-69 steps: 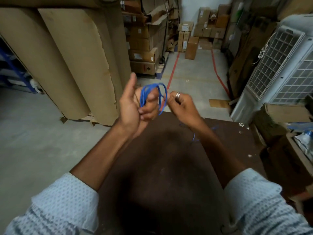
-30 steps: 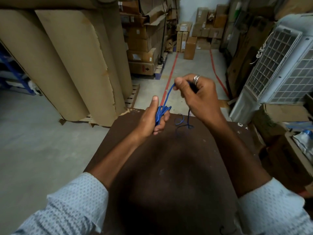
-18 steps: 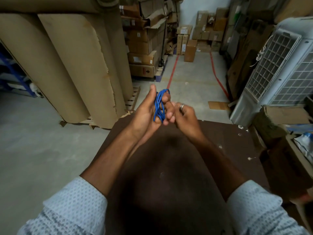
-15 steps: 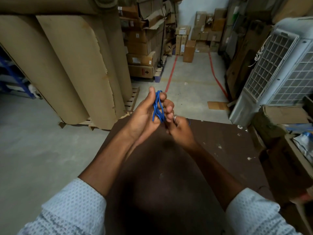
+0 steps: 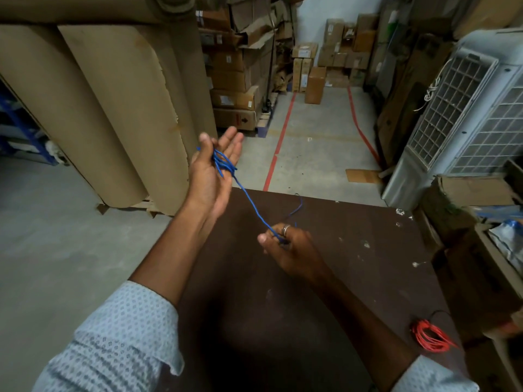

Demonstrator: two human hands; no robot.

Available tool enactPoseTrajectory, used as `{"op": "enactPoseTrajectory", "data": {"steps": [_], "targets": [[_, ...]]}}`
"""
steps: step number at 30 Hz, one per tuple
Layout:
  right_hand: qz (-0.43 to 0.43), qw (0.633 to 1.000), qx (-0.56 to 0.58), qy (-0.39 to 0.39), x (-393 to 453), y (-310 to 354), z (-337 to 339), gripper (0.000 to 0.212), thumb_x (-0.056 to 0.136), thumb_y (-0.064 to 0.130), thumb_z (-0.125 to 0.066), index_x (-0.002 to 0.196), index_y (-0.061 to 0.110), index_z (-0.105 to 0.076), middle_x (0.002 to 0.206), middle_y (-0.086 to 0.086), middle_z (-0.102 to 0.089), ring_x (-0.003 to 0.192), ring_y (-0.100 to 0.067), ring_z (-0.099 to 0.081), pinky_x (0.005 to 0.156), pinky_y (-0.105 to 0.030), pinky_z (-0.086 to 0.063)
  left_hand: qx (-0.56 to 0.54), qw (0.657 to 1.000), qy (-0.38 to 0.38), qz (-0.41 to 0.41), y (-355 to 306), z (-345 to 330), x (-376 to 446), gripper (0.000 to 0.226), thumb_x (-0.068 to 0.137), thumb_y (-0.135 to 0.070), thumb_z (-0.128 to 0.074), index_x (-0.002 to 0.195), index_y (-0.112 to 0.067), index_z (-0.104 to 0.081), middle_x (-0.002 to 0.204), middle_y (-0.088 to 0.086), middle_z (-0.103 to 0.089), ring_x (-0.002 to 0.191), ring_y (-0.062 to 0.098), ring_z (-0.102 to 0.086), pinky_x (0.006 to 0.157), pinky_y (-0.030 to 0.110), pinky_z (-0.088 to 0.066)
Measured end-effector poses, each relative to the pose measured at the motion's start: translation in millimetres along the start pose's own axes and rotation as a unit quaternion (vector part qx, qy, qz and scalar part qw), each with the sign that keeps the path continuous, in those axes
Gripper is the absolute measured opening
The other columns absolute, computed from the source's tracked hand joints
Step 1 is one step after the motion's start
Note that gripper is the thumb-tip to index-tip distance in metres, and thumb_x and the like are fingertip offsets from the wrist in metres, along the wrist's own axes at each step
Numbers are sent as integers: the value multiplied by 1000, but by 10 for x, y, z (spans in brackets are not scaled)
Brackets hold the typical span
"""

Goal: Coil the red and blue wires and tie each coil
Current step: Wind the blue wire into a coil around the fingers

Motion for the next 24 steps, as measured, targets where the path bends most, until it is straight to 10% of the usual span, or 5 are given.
{"op": "enactPoseTrajectory", "data": {"steps": [5, 10, 17, 24], "targets": [[27, 999, -8, 39, -169, -20, 1, 30, 96, 40, -62, 76, 19, -56, 65, 8, -51, 60, 0, -48, 57, -21, -41, 175, 979, -81, -73, -177, 181, 77, 37, 109, -22, -31, 127, 6, -48, 148, 24, -45, 136, 29, -49, 113, 41, -41], [121, 992, 6, 23, -337, 505, 217, 12, 100, 29, -59, 95, 24, -68, 84, 7, -64, 81, -10, -64, 76, -27, -50, 461, 885, -28, -55, 42, 440, -94, 50, 105, -37, -38, 145, -7, -45, 136, 2, -56, 108, -5, -64, 105, 44, -49], [269, 955, -105, -60, -177, 1165, 785, 10, 97, 14, -64, 95, 11, -74, 81, 6, -64, 77, 0, -59, 73, -17, -45, 540, 836, 92, 42, 382, 175, -552, 42, 108, -40, -29, 102, -17, -64, 84, -5, -76, 47, 17, -55, 52, 26, -47], [211, 963, -37, -166, 285, 1062, 1267, 4, 86, 18, -78, 86, 16, -75, 82, 9, -66, 73, -3, -58, 68, -16, -42, 372, 900, 166, 156, 543, -123, -896, 75, 103, -56, -11, 65, -12, -59, 43, 3, -27, 33, 13, -23, 37, 19, -25]]}}
Point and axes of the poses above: each hand's wrist, its own x-axis towards the middle knuckle, its own z-axis out of the back of the hand, y = z × x, the point moved 7 cm from there along x, towards the middle knuckle
